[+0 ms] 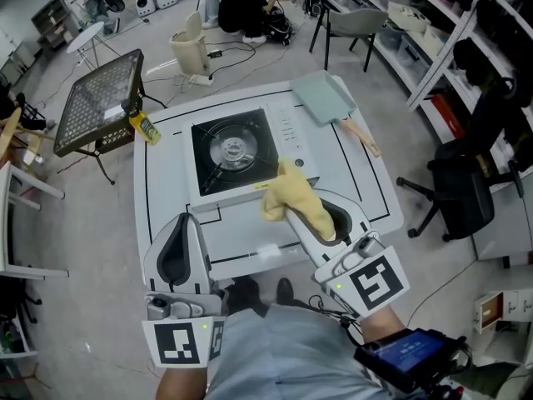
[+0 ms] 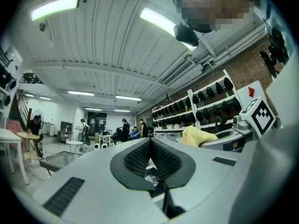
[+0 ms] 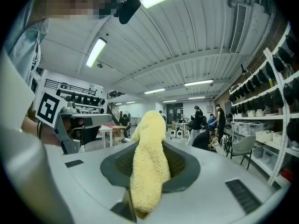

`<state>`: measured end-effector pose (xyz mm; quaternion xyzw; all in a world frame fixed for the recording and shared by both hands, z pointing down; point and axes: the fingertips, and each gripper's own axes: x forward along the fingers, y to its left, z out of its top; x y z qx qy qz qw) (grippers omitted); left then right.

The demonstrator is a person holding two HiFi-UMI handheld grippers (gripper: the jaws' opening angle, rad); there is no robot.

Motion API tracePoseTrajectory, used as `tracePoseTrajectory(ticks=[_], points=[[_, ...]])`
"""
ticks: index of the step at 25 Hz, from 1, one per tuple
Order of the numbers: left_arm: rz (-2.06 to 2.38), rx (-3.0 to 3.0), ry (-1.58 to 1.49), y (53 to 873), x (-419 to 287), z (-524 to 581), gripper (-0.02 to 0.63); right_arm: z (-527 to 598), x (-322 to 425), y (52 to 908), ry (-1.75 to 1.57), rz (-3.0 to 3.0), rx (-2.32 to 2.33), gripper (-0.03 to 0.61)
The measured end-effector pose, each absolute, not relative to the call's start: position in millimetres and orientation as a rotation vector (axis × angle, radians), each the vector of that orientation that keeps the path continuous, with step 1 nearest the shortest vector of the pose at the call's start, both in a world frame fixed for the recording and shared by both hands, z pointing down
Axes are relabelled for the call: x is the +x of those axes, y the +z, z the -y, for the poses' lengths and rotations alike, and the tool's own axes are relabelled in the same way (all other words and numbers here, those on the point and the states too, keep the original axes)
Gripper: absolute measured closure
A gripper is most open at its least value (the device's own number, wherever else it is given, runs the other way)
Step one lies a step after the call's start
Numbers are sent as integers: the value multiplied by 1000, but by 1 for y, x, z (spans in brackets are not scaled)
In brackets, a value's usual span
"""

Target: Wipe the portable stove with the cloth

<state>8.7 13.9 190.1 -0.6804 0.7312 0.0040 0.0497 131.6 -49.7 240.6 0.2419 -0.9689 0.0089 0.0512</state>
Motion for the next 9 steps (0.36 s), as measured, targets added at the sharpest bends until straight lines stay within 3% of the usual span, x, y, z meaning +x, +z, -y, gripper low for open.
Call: tracePoseTrajectory(ticks=[9], points=[[-2230, -2079, -1, 201, 12, 1, 597, 65, 130, 254, 29, 2934, 702, 454]])
